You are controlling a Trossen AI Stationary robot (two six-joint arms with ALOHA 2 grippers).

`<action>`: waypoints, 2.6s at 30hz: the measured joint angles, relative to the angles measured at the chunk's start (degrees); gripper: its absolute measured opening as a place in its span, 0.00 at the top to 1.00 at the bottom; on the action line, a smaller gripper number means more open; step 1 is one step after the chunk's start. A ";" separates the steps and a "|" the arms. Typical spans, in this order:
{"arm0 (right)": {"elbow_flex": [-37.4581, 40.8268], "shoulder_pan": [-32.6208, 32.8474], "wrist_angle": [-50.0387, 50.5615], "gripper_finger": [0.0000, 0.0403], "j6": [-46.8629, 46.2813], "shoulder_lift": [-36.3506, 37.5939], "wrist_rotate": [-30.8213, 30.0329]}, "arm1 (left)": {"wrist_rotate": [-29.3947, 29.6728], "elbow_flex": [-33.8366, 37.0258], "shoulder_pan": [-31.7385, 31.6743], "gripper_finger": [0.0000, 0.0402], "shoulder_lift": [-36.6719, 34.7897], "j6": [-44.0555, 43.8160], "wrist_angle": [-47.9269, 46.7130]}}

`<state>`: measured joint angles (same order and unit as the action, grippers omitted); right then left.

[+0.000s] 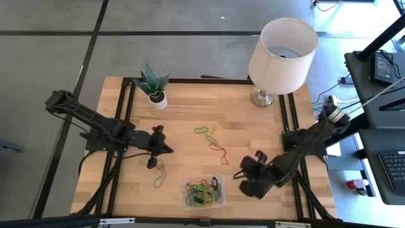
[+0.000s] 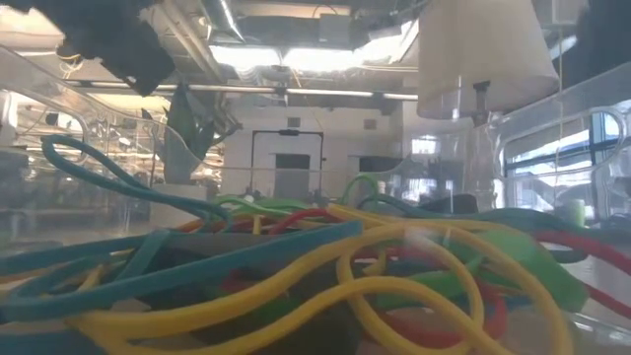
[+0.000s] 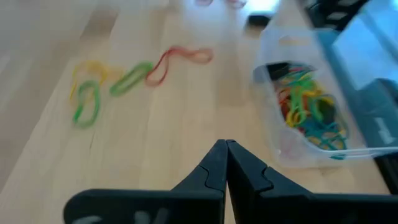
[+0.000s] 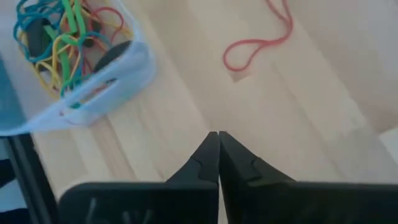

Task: Pick and place rubber bands into bin
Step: Put the green rubber band into the transparent bin

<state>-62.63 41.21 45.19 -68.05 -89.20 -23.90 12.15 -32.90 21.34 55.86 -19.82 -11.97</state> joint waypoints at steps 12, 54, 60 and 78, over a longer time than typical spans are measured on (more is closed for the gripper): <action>32.67 -0.02 -13.31 1.00 4.03 28.71 -0.04 | -0.26 -17.69 0.00 1.00 13.87 -27.11 -35.21; 45.00 -0.07 -19.35 0.99 6.85 52.01 0.00 | -16.24 -3.73 6.27 0.99 25.41 -58.90 -36.16; 45.00 -0.15 -19.36 0.99 7.18 51.99 -0.02 | -11.13 -12.29 7.63 0.99 25.41 -59.86 -39.82; 44.98 -0.17 -19.28 0.98 10.53 51.94 -0.15 | -4.13 -67.58 6.83 0.99 53.52 -25.18 -62.59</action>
<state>-17.65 41.04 25.91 -57.52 -37.26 -24.05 8.02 -100.48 28.18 109.38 -44.99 -74.56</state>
